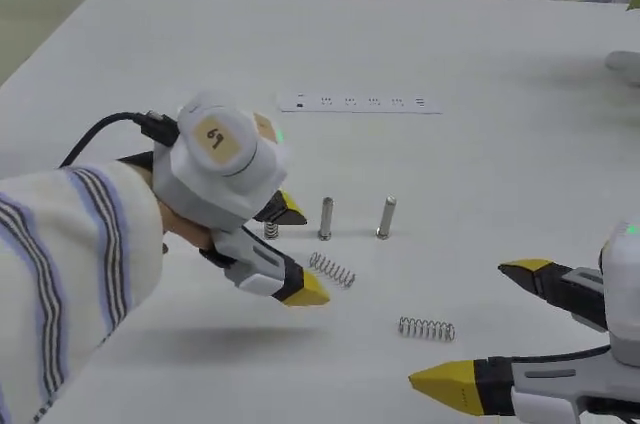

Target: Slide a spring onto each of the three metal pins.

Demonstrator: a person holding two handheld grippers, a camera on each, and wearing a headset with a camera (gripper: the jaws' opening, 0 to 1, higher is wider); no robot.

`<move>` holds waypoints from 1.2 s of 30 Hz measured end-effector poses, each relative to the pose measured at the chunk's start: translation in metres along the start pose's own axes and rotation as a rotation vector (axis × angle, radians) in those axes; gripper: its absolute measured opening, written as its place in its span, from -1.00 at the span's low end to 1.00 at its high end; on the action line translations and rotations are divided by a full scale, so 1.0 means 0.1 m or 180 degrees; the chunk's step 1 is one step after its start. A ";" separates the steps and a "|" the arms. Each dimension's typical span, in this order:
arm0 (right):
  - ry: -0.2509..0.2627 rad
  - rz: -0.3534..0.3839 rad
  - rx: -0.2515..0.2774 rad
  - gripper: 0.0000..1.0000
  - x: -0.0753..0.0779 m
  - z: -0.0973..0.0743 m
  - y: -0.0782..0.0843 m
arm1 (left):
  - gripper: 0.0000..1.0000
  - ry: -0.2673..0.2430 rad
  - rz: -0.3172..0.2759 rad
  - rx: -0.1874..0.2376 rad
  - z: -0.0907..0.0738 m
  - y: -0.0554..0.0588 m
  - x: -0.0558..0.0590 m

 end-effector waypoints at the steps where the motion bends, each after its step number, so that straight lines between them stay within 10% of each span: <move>1: 0.0006 0.0004 -0.0003 0.96 0.00 -0.01 0.00 | 0.01 0.0031 0.0053 -0.0010 0.03 -0.02 0.00; 11: 0.0005 -0.0006 -0.0028 0.92 -0.03 -0.01 0.03 | -0.05 0.0321 0.0171 -0.0183 0.23 0.05 0.10; 18: -0.0019 0.0023 -0.0028 0.90 -0.07 0.00 0.04 | 0.01 0.0190 0.0170 -0.0290 0.35 0.14 0.06; 36: -0.0021 0.0021 -0.0005 0.81 -0.12 -0.03 0.04 | -0.56 0.0095 -0.0190 -0.0267 0.35 0.35 0.11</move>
Point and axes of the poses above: the centre of the closed fingertips' face, and the gripper's own axes: z roughly forward along the fingers, x roughly to its right, y roughly out of its underside, the point moved 3 cm from there along -z, roughly backward along the fingers, and after that the axes turned 1 degree about x, right-handed, at the moved point
